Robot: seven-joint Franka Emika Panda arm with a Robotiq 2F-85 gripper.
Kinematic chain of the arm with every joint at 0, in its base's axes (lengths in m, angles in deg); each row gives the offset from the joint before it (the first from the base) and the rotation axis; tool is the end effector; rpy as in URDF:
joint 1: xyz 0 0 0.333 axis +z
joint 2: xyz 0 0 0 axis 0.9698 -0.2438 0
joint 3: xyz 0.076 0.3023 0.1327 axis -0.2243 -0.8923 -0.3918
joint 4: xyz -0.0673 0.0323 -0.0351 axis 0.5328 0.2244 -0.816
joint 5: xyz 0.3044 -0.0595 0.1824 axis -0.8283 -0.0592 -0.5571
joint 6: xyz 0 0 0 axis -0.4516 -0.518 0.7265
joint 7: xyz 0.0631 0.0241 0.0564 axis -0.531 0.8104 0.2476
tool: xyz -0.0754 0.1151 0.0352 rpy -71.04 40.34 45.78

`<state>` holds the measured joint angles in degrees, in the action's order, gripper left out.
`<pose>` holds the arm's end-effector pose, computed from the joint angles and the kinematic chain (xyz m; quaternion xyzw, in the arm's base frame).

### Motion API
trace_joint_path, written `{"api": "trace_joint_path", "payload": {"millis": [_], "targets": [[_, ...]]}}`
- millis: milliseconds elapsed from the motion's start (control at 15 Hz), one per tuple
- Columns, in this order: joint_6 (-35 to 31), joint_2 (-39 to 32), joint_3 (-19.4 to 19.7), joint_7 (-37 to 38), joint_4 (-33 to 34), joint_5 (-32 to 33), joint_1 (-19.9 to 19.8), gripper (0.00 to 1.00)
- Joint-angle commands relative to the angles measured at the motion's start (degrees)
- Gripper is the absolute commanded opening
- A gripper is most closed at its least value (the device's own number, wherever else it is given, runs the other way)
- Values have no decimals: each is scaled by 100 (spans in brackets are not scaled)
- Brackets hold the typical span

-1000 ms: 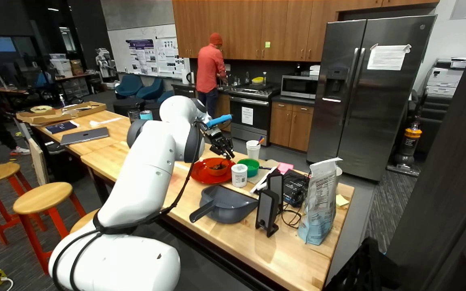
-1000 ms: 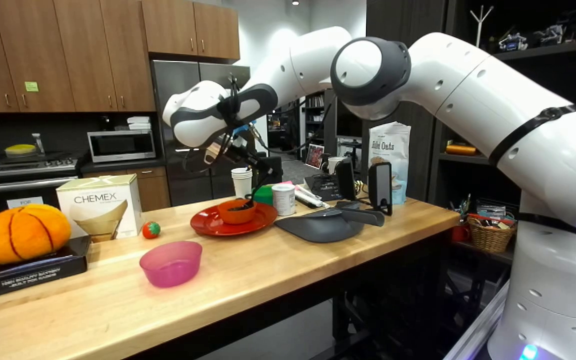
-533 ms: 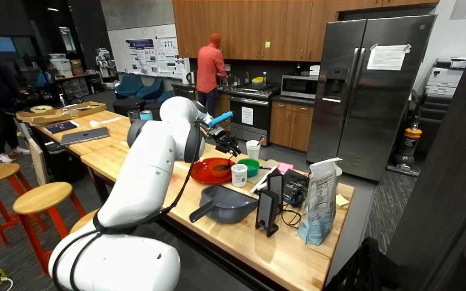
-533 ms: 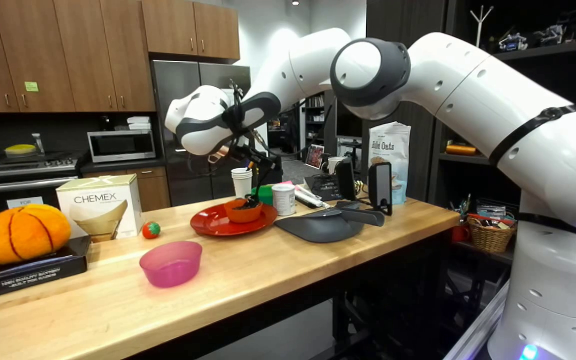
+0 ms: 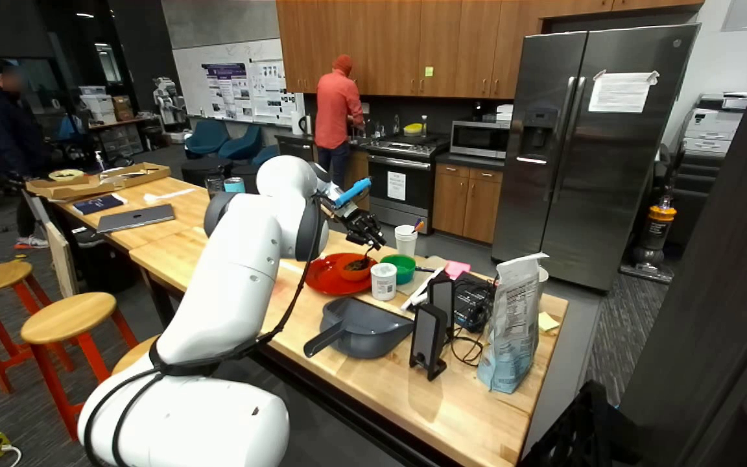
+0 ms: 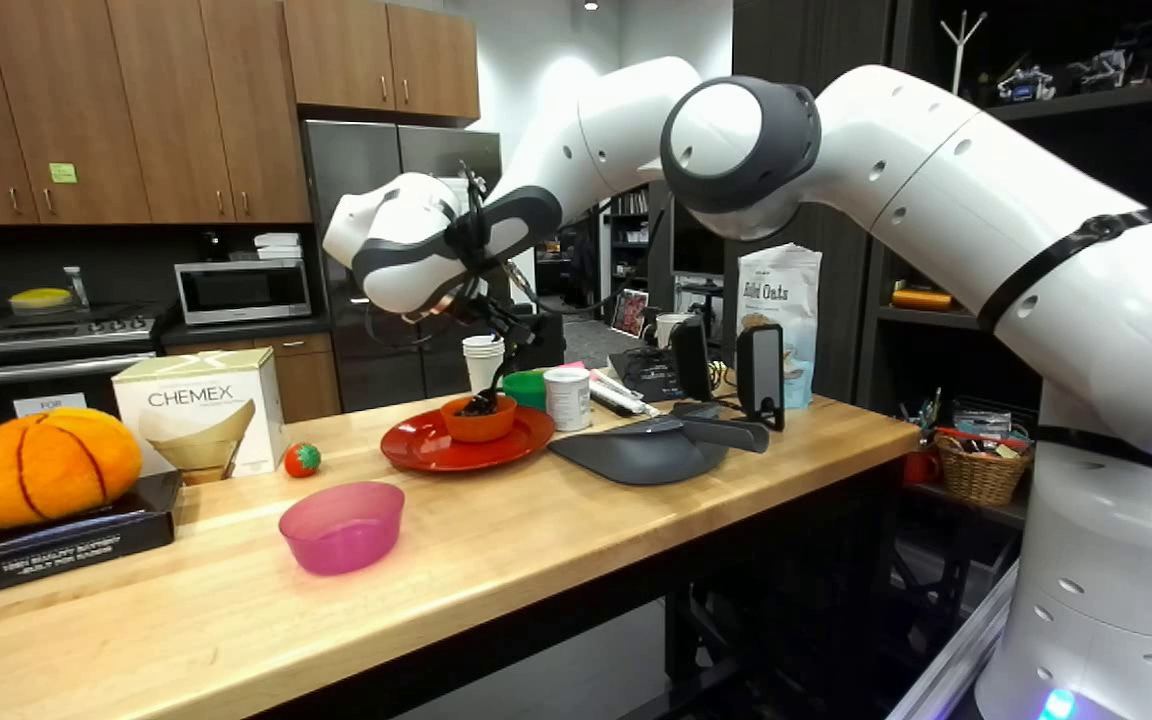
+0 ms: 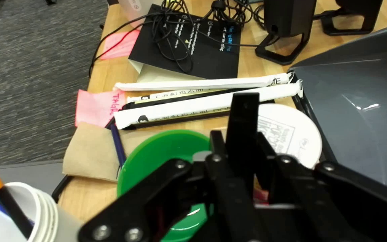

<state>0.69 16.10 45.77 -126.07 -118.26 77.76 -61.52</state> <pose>0.6920 0.1622 0.3553 0.7235 0.5156 -0.2853 0.3597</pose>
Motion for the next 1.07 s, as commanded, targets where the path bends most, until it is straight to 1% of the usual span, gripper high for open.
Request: {"api": "trace_joint_path", "payload": {"millis": [0, 267, 467, 800, 1000], "targets": [[-309, 89, -109, 105, -66, -94, -80, 6], [-633, 187, -283, -11, -192, -291, -176, 6], [-707, 253, -432, -165, -279, -471, -267, 6], [-409, 322, -601, -564, -323, -802, -385, 6], [-21, 361, -535, -782, -334, -789, -358, 6]]}}
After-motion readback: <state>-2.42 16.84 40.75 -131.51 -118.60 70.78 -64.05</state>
